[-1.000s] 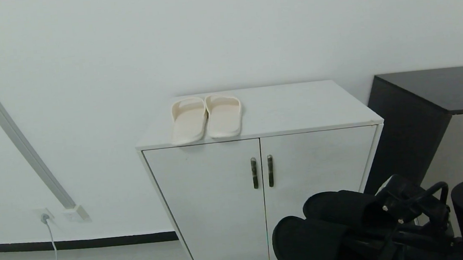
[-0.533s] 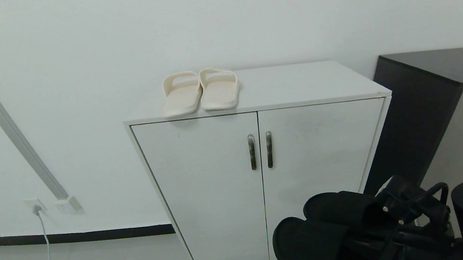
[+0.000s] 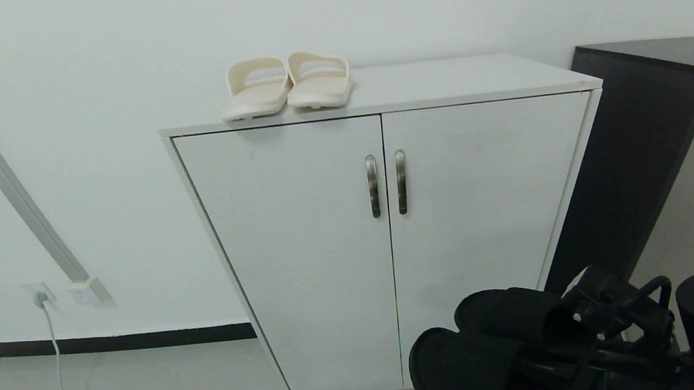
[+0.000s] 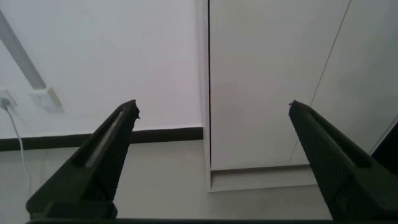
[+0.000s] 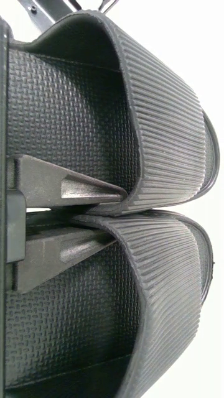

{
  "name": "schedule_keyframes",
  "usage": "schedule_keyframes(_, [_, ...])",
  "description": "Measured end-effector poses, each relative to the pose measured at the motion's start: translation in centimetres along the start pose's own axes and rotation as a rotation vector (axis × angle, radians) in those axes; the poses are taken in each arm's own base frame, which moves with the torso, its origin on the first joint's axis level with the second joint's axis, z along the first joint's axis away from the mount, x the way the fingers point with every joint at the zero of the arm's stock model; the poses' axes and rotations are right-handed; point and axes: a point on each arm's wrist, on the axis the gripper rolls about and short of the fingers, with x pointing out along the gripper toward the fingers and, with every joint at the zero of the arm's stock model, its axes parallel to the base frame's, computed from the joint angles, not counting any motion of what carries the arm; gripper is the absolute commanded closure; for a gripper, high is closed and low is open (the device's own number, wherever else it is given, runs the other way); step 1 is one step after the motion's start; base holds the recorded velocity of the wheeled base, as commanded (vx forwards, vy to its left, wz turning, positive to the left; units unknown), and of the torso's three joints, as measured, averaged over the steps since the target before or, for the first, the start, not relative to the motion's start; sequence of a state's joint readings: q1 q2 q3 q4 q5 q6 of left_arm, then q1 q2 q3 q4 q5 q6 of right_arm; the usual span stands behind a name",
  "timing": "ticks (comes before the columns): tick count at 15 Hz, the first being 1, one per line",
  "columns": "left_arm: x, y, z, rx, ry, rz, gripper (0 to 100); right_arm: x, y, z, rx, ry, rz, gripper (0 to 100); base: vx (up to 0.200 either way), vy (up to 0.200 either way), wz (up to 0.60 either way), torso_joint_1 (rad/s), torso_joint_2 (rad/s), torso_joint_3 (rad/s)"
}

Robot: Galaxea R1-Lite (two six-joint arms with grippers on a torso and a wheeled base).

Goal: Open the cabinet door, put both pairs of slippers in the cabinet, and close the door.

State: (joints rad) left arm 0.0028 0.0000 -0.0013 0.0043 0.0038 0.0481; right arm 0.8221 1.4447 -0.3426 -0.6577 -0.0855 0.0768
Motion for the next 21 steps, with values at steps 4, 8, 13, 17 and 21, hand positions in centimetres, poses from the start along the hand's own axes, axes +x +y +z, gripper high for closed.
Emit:
schedule_keyframes(4, [0.0,0.0,0.0,-0.001,0.001,0.0,0,0.0,0.0,-0.2,0.0,0.005,0.0,100,0.0,0.0,0.0,-0.013,0.27,0.252])
schedule_keyframes(8, [0.0,0.0,0.0,-0.003,0.001,0.002,0,-0.1,0.1,-0.3,-0.004,0.006,0.003,100,0.0,0.0,0.0,0.0,0.0,0.0])
schedule_keyframes(13, [-0.1,0.2,0.4,0.013,-0.009,0.104,0,-0.2,0.1,-0.4,-0.027,-0.005,0.006,100,0.0,0.0,0.0,-0.006,0.09,0.074])
schedule_keyframes(17, [-0.1,0.4,4.9,-0.05,-0.029,0.003,0,-0.2,0.1,-0.5,-0.028,-0.015,0.009,100,0.0,0.0,0.0,0.0,0.0,0.0])
schedule_keyframes(21, [2.0,0.0,6.2,-0.072,0.086,-0.209,0,-0.2,0.1,-0.6,-0.028,-0.008,0.014,100,0.0,0.0,0.0,0.0,0.0,0.0])
